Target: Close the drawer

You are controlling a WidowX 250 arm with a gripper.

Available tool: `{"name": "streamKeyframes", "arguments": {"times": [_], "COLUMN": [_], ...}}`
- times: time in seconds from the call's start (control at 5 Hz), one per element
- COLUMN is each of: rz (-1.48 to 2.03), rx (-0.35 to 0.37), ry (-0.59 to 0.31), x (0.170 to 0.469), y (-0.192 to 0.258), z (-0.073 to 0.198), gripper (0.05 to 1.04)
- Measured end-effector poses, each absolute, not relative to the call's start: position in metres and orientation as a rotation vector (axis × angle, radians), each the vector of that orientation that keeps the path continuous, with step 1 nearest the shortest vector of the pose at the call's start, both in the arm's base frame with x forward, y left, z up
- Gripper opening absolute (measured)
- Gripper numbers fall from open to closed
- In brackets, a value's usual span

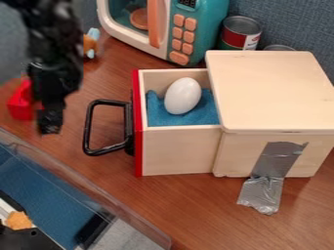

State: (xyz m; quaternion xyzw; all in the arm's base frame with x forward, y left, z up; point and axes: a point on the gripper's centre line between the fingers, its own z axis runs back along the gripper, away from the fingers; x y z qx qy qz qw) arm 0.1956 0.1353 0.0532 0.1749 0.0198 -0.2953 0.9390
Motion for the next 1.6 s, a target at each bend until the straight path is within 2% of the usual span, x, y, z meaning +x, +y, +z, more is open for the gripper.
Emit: {"name": "streamKeyframes", "arguments": {"times": [0.2, 0.8, 1.6], "rz": [-0.609, -0.58, -0.574], "rx": [0.339, 0.185, 0.117], "ry": [0.074, 0.005, 0.0], "x": [0.196, 0.197, 0.215], "y": [0.13, 0.129, 0.111], "z": [0.043, 0.038, 0.019], "gripper": [1.0, 1.0, 1.0]}}
